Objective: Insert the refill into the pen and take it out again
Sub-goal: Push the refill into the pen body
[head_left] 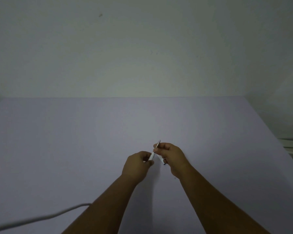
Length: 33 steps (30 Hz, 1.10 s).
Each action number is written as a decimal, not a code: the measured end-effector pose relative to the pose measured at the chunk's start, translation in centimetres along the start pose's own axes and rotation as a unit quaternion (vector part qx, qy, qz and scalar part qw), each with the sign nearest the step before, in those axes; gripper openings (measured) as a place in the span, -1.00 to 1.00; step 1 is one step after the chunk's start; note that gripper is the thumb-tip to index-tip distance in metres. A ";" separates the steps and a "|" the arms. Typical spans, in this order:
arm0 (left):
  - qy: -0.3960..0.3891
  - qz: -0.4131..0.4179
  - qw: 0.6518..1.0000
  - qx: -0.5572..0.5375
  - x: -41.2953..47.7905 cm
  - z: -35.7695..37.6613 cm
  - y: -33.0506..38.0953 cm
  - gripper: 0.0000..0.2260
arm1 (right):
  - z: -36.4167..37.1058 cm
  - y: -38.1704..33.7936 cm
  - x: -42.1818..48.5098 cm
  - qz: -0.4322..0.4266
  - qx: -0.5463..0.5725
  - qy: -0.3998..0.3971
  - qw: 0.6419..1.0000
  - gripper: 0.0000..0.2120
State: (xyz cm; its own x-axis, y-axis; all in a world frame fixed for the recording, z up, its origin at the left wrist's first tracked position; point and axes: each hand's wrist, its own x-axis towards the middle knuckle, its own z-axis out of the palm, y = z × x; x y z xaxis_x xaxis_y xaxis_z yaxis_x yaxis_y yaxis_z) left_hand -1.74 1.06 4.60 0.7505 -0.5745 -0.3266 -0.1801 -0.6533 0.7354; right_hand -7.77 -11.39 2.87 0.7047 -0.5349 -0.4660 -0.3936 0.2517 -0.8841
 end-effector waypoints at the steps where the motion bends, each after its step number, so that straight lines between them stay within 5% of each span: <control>1: 0.001 0.001 1.000 0.004 0.0 -0.1 0.1 -0.77 | 0.1 0.0 0.0 0.005 -0.002 0.003 1.000 -0.93; 5: 0.006 0.000 1.000 0.019 0.2 -0.1 0.3 -0.76 | 0.4 -0.4 0.2 0.030 -0.033 0.018 0.999 -0.76; 15: 0.008 -0.008 1.000 0.022 0.0 -0.5 0.3 -0.78 | 0.1 -1.0 0.3 -0.008 -0.009 -0.001 1.000 -0.89; 21: 0.008 -0.006 1.000 0.027 -0.2 -0.4 0.2 -0.78 | 0.3 -0.9 0.2 -0.009 -0.124 0.036 0.992 -0.62; 25: 0.012 -0.008 1.000 0.028 -0.2 -0.5 0.2 -0.77 | 0.0 -1.1 -0.1 -0.015 -0.053 0.002 0.998 -0.85; 29: 0.011 -0.001 0.999 0.044 -0.4 -0.4 0.3 -0.76 | 0.2 -0.7 0.1 -0.012 -0.153 0.049 0.987 -0.61; 33: 0.012 -0.006 0.999 0.050 -0.4 -0.7 0.3 -0.76 | 0.0 -1.0 -0.5 -0.027 -0.040 -0.014 0.999 -0.93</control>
State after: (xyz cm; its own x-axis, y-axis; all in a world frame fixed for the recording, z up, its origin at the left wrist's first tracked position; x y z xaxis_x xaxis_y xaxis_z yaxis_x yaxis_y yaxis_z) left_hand -1.61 1.43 5.35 0.7678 -0.5553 -0.3196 -0.2330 -0.7067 0.6681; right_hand -7.75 -11.36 3.99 0.7419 -0.5233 -0.4193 -0.4001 0.1564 -0.9030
